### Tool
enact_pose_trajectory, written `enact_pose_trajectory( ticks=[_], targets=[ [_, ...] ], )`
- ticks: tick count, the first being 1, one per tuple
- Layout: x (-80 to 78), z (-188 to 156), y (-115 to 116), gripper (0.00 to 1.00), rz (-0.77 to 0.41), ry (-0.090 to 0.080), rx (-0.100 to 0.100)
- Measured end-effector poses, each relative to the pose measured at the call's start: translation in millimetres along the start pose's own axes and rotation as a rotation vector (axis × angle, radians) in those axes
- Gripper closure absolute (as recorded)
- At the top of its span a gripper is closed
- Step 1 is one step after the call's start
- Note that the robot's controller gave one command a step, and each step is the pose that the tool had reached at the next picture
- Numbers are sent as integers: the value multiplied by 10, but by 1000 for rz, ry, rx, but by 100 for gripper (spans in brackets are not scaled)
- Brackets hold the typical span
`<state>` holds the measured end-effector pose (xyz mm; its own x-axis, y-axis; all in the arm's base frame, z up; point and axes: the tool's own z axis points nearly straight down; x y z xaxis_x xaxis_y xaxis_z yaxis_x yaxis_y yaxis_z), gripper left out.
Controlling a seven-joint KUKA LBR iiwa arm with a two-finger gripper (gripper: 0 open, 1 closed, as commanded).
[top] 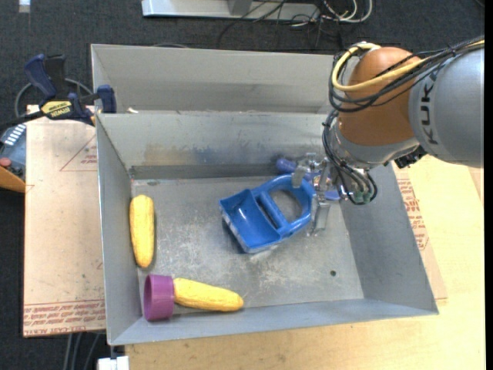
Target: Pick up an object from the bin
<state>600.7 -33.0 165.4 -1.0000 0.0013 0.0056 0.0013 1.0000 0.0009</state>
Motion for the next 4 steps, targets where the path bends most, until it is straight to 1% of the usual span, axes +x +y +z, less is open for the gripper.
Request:
enact_pose_trajectory(
  ticks=[1, 2, 3, 4],
  targets=[
    [-13, -49, 1, 0, -1, -7, 0],
    [22, 607, 102, 0, 86, -7, -1],
    [198, 847, 573, 0, 217, -6, -1],
    [382, 940, 512, 0, 47, -10, -1]
  ],
)
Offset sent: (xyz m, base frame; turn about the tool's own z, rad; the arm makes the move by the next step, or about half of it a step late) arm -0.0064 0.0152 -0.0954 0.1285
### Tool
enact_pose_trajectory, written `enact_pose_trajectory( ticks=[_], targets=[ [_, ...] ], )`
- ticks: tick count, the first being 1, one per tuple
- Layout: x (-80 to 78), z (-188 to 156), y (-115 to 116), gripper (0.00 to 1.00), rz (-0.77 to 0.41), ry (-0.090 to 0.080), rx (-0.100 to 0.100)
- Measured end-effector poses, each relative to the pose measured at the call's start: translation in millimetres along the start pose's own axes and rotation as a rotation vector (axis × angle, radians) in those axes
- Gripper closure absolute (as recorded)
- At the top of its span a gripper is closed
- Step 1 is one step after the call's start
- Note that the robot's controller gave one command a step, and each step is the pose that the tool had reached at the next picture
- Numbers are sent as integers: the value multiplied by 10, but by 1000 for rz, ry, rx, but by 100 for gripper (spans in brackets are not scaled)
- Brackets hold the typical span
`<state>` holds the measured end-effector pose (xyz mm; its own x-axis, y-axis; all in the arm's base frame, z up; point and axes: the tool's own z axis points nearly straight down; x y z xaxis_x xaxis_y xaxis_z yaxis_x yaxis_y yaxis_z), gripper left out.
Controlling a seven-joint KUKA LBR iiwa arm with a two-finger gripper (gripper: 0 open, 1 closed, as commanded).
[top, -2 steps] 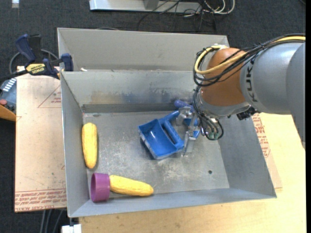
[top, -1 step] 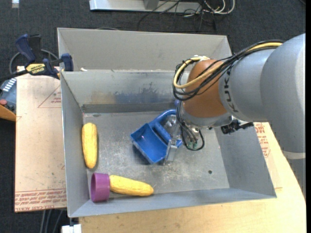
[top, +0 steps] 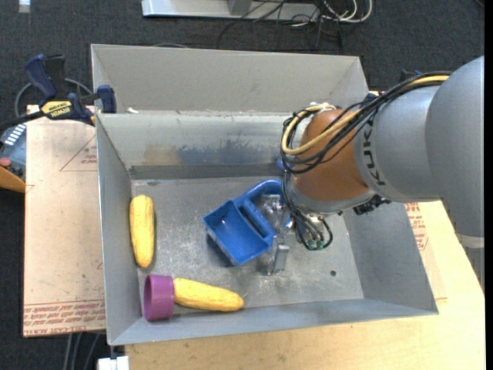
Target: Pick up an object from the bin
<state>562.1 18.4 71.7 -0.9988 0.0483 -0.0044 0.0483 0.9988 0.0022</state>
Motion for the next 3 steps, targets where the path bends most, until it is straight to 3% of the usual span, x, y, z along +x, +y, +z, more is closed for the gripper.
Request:
enact_pose_trajectory(
  ticks=[1, 2, 3],
  targets=[
    [226, 13, 95, 0, 298, 2, 0],
    [12, 15, 765, 100, 5, -3, -2],
    [13, 15, 765, 100, 5, -2, -2]
  ],
)
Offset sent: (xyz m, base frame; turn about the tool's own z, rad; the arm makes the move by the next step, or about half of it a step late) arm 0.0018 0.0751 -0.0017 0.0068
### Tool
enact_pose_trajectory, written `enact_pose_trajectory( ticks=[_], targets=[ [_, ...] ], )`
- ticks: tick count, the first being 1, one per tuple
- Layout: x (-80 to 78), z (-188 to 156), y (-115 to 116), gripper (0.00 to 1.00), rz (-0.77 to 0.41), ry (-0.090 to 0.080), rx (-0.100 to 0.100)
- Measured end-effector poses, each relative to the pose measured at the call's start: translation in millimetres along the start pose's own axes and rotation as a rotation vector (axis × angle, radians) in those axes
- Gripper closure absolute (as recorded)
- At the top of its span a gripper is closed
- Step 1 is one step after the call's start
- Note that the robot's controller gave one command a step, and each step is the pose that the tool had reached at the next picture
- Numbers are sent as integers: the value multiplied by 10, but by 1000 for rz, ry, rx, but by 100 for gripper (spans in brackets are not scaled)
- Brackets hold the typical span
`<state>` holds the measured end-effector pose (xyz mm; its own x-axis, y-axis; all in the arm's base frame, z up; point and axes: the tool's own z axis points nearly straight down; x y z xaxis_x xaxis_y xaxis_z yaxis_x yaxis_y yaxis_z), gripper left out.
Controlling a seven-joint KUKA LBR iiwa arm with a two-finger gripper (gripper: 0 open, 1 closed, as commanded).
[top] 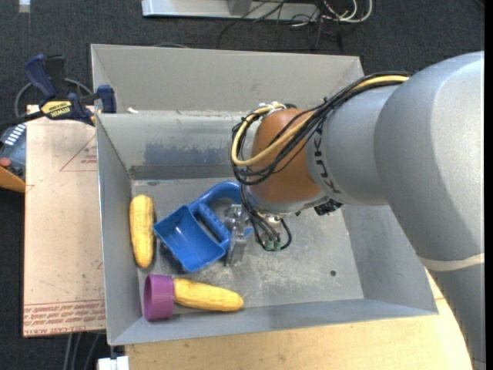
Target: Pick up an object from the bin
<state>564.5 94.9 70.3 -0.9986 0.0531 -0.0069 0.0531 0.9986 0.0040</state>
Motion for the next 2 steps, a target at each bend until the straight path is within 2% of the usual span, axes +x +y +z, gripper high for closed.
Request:
enact_pose_trajectory(
  ticks=[2],
  targets=[
    [0, 0, 0, 100, 0, 0, 0]
  ],
)
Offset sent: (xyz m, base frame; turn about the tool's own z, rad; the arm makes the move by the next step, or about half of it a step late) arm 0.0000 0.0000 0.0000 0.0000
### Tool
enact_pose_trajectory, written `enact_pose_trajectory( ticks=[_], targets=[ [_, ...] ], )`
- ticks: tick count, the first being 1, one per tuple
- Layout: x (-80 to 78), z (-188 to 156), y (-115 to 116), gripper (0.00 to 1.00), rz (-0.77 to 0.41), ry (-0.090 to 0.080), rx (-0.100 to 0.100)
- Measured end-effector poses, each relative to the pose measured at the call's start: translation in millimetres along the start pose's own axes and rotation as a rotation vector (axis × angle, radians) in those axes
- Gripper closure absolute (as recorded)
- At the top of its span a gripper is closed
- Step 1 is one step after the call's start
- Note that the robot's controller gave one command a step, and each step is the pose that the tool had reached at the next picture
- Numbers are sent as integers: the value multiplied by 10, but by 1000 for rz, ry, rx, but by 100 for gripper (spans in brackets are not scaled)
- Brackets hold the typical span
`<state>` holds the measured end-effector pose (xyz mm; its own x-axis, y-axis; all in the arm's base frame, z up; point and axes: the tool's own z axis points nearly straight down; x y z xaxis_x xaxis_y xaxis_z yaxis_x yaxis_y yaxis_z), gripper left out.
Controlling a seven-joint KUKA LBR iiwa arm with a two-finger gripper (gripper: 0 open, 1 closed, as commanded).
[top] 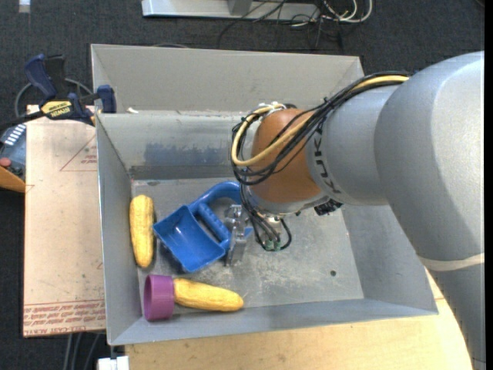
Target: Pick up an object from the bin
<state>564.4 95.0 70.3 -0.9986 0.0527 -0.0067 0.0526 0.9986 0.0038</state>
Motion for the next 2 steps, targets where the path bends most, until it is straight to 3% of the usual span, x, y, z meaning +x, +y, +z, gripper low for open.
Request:
enact_pose_trajectory(
  ticks=[1, 2],
  targets=[
    [82, -173, 202, 100, -34, -1, 3],
    [83, -173, 204, 100, -34, -1, 4]
  ],
)
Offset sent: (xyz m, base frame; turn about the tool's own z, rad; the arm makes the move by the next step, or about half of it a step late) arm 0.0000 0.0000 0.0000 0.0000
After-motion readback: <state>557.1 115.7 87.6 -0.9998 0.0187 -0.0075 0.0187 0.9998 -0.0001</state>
